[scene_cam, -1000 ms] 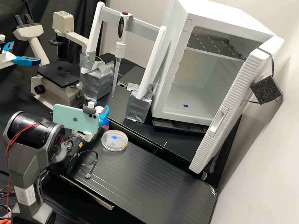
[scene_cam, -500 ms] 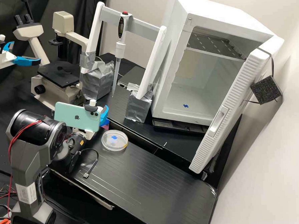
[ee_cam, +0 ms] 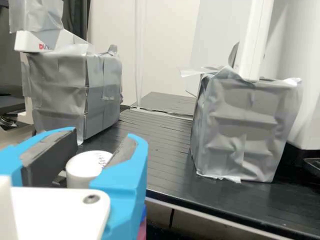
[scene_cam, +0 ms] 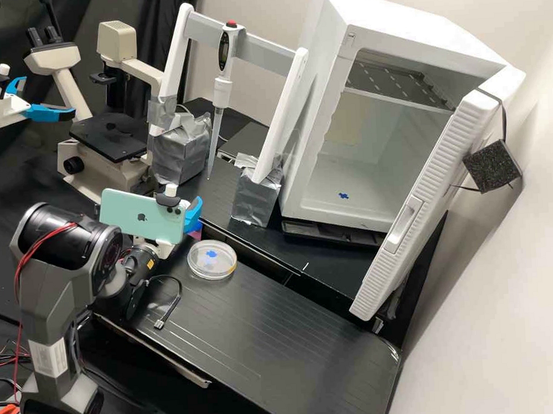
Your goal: Close the bottle
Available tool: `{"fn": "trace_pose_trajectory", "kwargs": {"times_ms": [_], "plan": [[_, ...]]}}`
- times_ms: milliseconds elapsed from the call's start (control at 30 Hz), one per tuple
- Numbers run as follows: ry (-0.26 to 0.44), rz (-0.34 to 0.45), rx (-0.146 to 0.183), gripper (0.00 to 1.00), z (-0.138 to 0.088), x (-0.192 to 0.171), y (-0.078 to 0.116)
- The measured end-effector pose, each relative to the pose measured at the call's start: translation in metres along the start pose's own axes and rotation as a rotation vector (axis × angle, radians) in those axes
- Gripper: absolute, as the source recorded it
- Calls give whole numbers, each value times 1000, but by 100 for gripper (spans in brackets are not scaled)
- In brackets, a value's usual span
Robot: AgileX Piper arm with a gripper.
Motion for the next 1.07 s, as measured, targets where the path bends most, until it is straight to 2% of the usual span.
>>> {"fn": "trace_pose_trajectory", "kwargs": {"times_ms": [300,433,500,700,833,967,1067], "plan": [[38,29,2,100,-8,-17,10],[60,58,29,100,-8,-26,21],[61,80,32,100,-8,-29,26],[-19,173,51,100,1,-31,37],[-92,260,88,100,9,-34,47],[-114,288,133,100,15,-36,52],[-121,301,155,100,17,-36,55]]}}
